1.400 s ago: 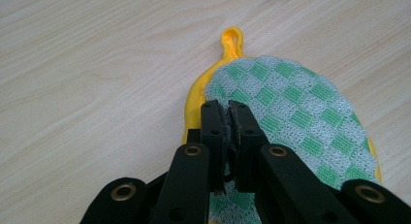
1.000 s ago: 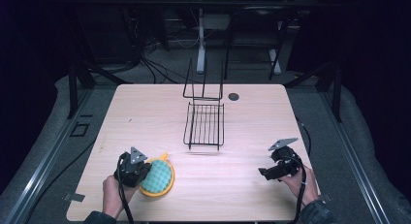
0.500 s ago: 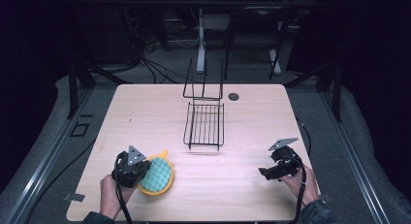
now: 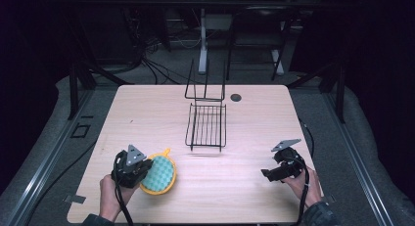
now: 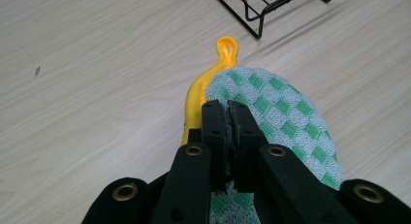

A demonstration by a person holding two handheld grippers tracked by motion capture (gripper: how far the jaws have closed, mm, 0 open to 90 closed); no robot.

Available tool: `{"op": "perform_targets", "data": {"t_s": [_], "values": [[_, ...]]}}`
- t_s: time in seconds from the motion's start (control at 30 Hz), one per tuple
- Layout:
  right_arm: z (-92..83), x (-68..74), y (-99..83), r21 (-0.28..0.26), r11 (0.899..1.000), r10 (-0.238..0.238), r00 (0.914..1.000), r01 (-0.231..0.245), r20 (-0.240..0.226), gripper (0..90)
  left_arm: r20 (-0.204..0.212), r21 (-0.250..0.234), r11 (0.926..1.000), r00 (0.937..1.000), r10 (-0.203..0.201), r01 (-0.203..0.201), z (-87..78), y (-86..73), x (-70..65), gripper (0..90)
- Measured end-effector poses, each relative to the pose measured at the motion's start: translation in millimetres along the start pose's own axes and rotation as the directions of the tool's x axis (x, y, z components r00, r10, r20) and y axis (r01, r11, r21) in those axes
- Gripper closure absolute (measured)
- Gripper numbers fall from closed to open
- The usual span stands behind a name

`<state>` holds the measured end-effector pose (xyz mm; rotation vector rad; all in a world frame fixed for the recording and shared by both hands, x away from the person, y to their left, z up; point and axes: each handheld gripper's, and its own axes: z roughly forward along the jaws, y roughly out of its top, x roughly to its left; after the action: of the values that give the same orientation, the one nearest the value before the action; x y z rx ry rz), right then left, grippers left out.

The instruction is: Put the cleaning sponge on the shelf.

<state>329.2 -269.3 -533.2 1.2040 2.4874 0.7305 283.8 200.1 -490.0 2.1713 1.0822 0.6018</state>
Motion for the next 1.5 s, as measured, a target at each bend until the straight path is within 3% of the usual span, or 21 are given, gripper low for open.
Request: {"op": "perform_targets", "data": {"t_s": [0.6, 0.9, 1.5], "values": [[1.0, 0.7, 0.3, -0.001, 1.0, 0.004, 1.0, -0.004, -0.004, 12.4, 0.02, -0.057, 0.9982, 0.9997, -0.018, 0.019, -7.4, 14.6, 0.3, 86.9], [0.9, 1.7, 0.1, -0.001, 1.0, 0.01, 0.9999, -0.01, -0.003, 12.4, 0.018, -0.105, 0.9936, 0.9991, -0.039, 0.041, -13.3, 26.7, 3.4, 86.8], [1.7, -0.3, -1.4, 0.013, 1.0, 0.004, 1.0, -0.004, 0.001, 12.6, 0.056, -0.131, 0.9901, 0.9976, -0.041, 0.048, -2.3, 47.4, 3.7, 86.7]]}}
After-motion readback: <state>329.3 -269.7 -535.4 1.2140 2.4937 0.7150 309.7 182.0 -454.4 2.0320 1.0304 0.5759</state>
